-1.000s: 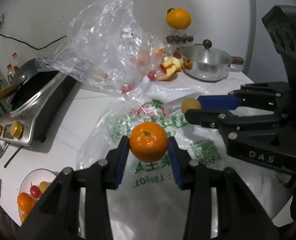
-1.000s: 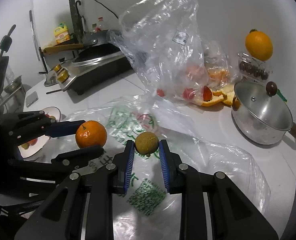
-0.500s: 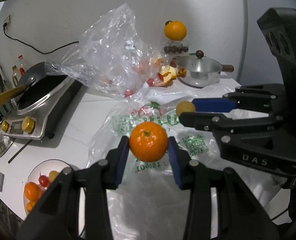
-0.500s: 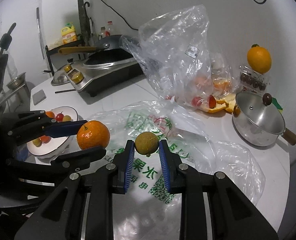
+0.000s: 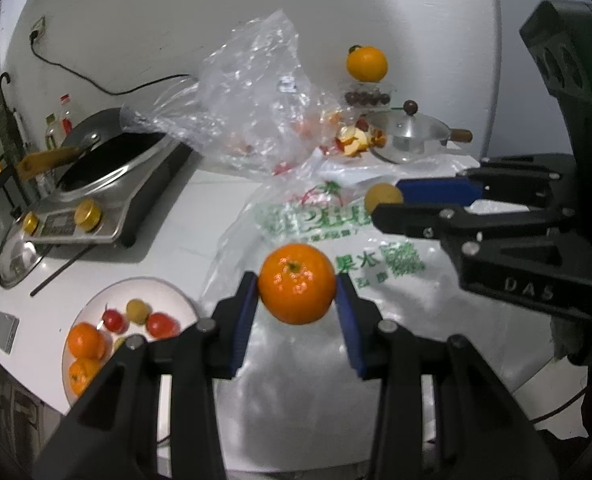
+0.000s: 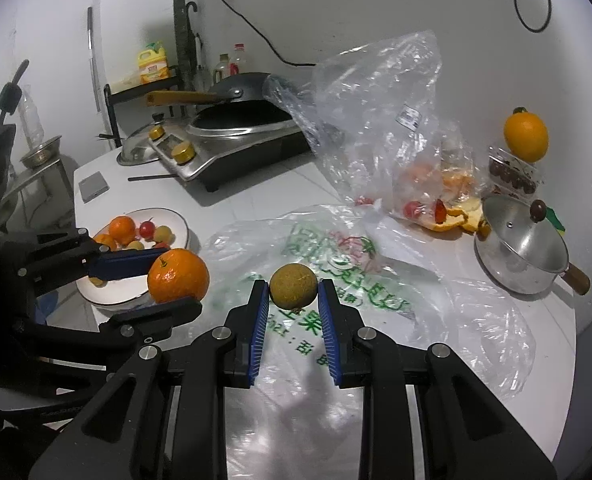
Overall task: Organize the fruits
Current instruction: 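Carry the mandarin and the yellow fruit over the white plate with both tools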
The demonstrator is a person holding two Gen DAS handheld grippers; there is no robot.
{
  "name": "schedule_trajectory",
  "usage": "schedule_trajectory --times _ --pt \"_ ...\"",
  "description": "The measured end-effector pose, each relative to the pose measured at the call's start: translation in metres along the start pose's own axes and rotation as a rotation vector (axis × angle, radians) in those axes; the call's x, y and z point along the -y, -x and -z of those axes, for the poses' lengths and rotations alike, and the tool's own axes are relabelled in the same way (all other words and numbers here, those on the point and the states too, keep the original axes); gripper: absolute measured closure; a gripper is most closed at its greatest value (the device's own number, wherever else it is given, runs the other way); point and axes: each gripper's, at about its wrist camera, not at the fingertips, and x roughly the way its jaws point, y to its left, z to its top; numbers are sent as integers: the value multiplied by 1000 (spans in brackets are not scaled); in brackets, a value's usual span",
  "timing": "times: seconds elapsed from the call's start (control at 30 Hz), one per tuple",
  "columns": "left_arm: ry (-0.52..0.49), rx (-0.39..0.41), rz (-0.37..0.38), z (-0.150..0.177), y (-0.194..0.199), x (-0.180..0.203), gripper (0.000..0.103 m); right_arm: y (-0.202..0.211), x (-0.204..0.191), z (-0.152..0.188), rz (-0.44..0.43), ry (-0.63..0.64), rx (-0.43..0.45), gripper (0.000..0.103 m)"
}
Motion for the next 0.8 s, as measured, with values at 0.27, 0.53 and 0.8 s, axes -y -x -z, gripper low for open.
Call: schedule_trajectory --times 0.27,0.53,0.8 --pt "53 -10 -37 25 12 -28 63 -2 -28 -4 -15 38 -10 76" --pt "95 -23 -83 49 18 -55 63 -8 -56 -8 -25 81 -25 76" --pt "103 -41 -129 64 15 -75 63 -16 -82 -10 -43 120 -43 76"
